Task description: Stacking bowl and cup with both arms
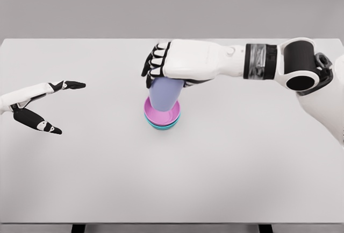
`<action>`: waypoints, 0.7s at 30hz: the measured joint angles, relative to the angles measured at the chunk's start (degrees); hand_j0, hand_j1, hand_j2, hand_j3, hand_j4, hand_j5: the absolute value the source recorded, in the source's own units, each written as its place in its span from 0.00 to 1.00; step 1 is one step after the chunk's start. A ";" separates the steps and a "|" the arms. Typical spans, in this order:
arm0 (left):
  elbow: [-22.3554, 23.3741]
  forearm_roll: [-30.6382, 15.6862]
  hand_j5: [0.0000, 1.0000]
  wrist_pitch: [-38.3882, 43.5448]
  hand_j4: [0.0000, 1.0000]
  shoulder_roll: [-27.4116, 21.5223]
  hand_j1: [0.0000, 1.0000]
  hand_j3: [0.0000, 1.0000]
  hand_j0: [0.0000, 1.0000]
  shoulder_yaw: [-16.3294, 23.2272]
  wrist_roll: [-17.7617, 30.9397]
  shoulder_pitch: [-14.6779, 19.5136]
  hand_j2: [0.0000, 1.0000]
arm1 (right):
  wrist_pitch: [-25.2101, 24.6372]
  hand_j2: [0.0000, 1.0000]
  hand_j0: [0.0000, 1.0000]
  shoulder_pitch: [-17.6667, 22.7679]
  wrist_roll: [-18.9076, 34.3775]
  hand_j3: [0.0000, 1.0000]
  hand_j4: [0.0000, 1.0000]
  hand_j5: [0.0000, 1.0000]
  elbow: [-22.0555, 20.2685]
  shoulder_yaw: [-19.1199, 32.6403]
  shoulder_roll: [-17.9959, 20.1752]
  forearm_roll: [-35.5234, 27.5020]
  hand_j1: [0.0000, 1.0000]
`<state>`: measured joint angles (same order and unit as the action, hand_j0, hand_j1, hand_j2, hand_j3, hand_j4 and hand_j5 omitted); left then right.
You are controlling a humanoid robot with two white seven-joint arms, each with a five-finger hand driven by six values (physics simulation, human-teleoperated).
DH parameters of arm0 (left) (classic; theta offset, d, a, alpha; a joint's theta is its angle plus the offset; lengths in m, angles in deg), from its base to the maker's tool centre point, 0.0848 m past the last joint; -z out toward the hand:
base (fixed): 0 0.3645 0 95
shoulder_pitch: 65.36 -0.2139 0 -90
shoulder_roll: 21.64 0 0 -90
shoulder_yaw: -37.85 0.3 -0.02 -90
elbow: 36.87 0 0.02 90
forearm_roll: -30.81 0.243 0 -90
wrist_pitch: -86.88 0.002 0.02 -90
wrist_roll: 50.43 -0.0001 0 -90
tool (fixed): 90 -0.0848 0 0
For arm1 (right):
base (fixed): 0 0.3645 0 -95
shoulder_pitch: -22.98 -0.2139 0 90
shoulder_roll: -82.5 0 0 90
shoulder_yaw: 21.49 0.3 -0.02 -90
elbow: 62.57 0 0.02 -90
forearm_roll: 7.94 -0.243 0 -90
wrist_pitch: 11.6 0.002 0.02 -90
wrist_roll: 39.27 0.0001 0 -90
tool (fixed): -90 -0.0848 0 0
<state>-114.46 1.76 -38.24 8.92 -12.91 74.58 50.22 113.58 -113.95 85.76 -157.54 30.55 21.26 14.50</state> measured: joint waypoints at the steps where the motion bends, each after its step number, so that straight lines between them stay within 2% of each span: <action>1: 0.00 0.00 1.00 0.00 1.00 0.00 1.00 1.00 1.00 0.00 0.00 0.00 1.00 | 0.00 0.62 0.62 0.00 0.00 0.62 0.62 0.62 0.71 -0.41 -0.26 0.23 0.62; 21: -0.19 0.01 1.00 0.00 1.00 0.01 1.00 1.00 1.00 -0.06 0.00 -0.97 1.00 | 0.00 0.62 0.62 -0.18 0.00 0.62 0.62 0.62 5.75 -3.68 -2.23 4.06 0.62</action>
<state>-114.64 1.76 -38.24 8.93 -12.97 74.58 49.25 113.58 -114.13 85.75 -151.79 26.87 19.03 18.56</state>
